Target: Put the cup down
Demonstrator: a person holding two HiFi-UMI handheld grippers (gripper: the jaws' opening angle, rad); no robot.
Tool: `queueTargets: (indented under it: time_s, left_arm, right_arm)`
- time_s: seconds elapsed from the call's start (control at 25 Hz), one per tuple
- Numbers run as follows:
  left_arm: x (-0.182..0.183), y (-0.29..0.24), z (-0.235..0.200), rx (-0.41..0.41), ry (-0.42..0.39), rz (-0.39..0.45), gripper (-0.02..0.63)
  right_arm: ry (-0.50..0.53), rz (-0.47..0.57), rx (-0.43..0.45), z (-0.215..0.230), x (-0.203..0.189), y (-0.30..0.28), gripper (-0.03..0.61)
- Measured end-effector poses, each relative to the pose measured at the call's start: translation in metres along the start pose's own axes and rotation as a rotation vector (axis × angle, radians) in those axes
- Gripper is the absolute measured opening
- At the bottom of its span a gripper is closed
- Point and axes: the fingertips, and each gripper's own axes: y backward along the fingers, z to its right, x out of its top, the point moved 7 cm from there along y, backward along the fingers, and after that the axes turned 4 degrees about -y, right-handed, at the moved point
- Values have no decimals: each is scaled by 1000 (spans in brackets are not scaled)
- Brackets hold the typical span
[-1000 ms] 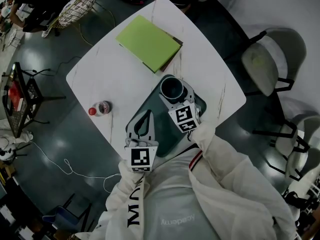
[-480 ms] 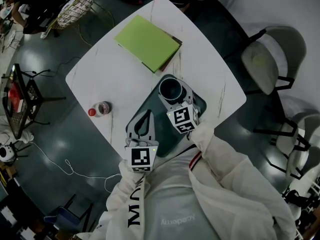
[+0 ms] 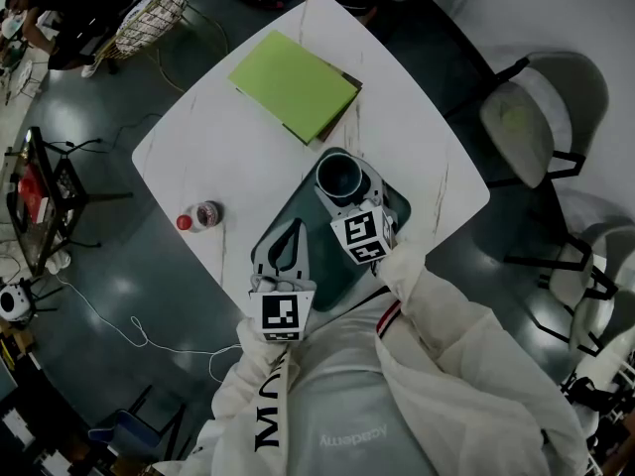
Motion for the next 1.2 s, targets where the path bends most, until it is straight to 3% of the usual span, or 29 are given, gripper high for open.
queueTargets:
  time_s: [0.68, 0.8, 1.2]
  left_arm:
    - [1, 7, 3, 4, 5, 3, 11]
    - [-2, 10, 3, 3, 8, 0, 11]
    - [-8, 25, 8, -14, 1, 5, 11]
  right_arm:
    - [-20, -62, 13, 0, -2, -1, 366]
    - [-36, -96, 39, -4, -5, 1, 418]
    - [-72, -107, 30, -10, -12, 18, 469]
